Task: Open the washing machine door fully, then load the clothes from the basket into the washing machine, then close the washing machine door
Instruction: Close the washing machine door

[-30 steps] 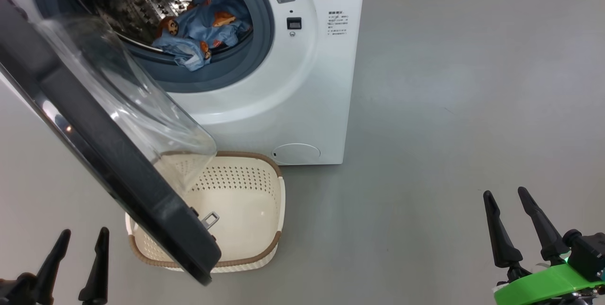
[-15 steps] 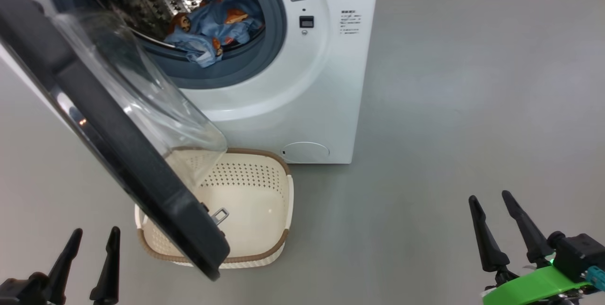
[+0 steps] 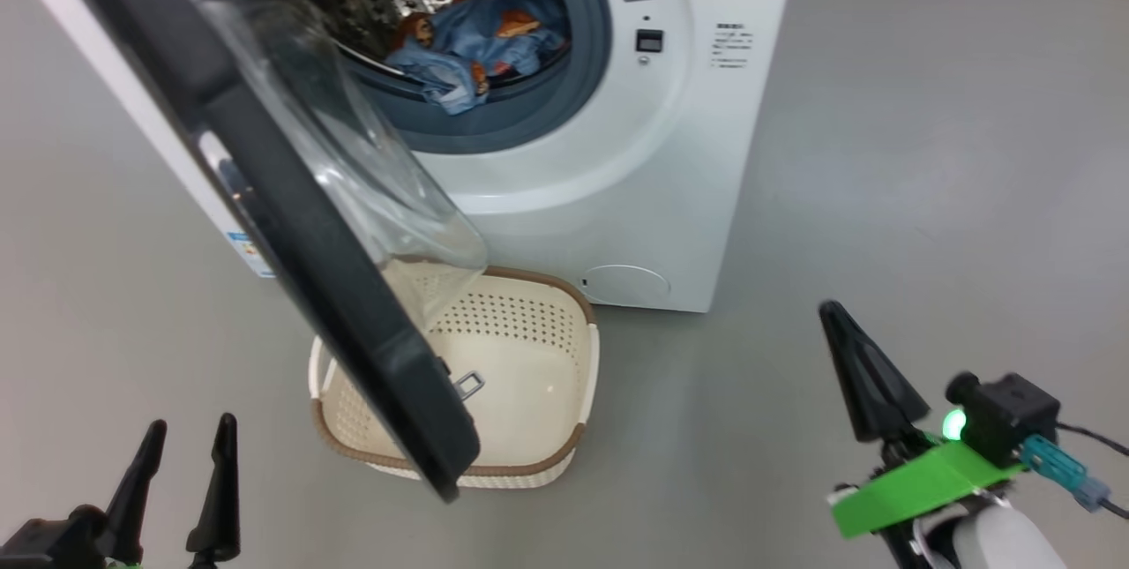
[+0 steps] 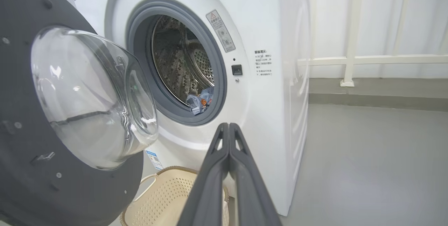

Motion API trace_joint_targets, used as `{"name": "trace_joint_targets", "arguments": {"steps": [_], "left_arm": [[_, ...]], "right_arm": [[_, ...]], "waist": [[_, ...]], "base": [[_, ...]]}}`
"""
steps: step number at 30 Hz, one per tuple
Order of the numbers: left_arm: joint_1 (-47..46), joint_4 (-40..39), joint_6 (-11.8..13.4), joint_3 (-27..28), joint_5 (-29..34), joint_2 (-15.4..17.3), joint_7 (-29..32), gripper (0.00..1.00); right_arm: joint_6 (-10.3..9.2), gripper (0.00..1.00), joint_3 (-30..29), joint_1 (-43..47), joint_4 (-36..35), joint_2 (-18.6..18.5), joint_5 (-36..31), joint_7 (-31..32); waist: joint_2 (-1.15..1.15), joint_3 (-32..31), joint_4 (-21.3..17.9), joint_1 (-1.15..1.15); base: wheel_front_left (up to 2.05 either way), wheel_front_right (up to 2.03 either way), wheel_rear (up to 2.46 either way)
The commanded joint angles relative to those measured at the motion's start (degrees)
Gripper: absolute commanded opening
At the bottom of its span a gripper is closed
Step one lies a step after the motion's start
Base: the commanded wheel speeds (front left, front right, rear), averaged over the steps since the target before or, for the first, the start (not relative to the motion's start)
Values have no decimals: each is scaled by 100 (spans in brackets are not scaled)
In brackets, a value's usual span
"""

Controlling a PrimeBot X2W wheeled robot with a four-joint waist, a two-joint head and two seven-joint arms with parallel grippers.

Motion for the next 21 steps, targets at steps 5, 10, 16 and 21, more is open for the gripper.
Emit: {"name": "trace_joint_targets", "arguments": {"steps": [5,10,16,21], "left_arm": [[-142,-266,-14,212,90,-6,-37,100],[-155,-363,-14,187,132,-110,-37,100],[-115,-494,-14,151,182,-205,-37,100],[-97,-570,-14,149,205,-231,-37,100]], "right_arm": [[22,0,512,-580,-293,112,97,-28],[22,0,879,-1087,-479,230,143,-28],[22,0,1294,-1645,-909,364,218,-28],[22,0,1560,-1916,-1287,439,273,-28]], "waist": [[0,-63,319,0],[0,-92,510,0],[0,-142,671,0],[0,-160,735,0]], "base": [[0,0,0],[0,0,0],[0,0,0],[0,0,0]]}}
